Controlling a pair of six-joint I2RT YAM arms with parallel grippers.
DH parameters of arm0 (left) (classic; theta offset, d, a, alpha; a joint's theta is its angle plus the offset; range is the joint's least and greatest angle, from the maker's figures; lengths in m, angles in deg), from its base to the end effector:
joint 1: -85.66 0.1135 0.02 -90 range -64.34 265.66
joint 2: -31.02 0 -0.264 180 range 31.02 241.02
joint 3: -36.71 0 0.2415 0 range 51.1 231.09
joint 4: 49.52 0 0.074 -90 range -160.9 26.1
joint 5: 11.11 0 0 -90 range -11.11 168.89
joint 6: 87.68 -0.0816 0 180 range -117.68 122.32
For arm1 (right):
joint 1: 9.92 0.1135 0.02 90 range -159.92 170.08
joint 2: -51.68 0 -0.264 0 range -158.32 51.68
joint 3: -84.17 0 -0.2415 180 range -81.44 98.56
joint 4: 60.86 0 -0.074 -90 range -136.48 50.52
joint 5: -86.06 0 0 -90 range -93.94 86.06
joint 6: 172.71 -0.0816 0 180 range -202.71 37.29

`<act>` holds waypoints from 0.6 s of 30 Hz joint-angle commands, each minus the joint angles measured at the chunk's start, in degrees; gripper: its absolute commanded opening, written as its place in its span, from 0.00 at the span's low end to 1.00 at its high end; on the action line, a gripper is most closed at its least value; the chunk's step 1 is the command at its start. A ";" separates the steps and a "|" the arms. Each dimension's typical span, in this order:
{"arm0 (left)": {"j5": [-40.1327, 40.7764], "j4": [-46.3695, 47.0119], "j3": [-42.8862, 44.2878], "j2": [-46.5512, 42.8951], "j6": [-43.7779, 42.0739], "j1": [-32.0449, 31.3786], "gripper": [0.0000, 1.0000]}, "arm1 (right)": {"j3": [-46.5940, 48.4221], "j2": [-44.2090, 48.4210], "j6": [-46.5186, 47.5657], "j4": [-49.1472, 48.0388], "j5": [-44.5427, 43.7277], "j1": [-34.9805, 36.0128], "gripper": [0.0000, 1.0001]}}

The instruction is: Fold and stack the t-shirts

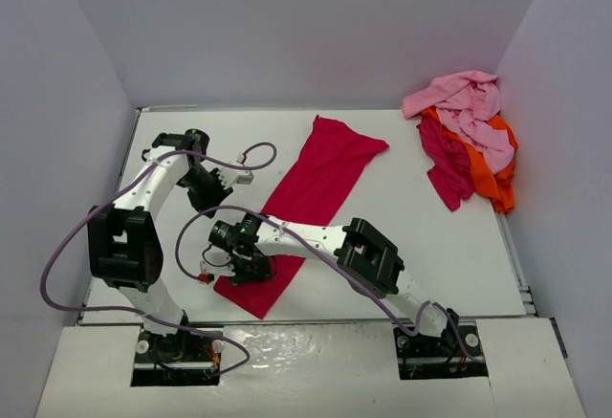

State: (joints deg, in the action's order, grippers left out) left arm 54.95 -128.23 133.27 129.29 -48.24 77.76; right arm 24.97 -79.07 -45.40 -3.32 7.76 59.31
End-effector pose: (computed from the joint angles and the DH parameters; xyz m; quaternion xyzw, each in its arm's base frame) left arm 0.3165 -0.0773 0.2210 0.4911 0.8423 -0.1628 0.1513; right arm 0.1580 0.4632 0.1296 -0.7939 0.5675 0.1495 0.1592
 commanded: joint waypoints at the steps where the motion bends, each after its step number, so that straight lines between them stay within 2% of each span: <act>1: -1.11 -0.64 2.08 1.10 -2.17 -0.01 0.02 | -14.64 8.51 3.11 8.67 4.73 2.16 0.24; 6: -1.42 0.26 2.47 1.42 -1.99 -0.01 0.02 | -29.79 15.37 2.78 11.97 0.72 1.20 0.27; 9: -2.03 0.41 3.21 1.90 -1.49 0.01 0.03 | -34.90 17.81 2.10 11.49 -2.41 -0.59 0.28; 14: -3.12 2.16 3.69 1.92 -0.10 -0.10 0.02 | -33.60 20.55 0.43 7.39 -8.96 -3.82 0.32; 16: -3.28 2.22 4.33 1.86 0.44 -0.10 0.02 | -30.81 21.75 -0.30 6.71 -10.97 -3.78 0.42; 18: -3.36 2.33 4.95 1.49 0.93 -0.16 0.03 | -25.52 22.75 -0.39 7.01 -12.42 -3.56 0.46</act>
State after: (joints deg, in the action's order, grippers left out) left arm 53.85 -126.39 134.26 132.10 -47.98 77.76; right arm -8.19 -61.01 -45.06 5.22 1.91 55.87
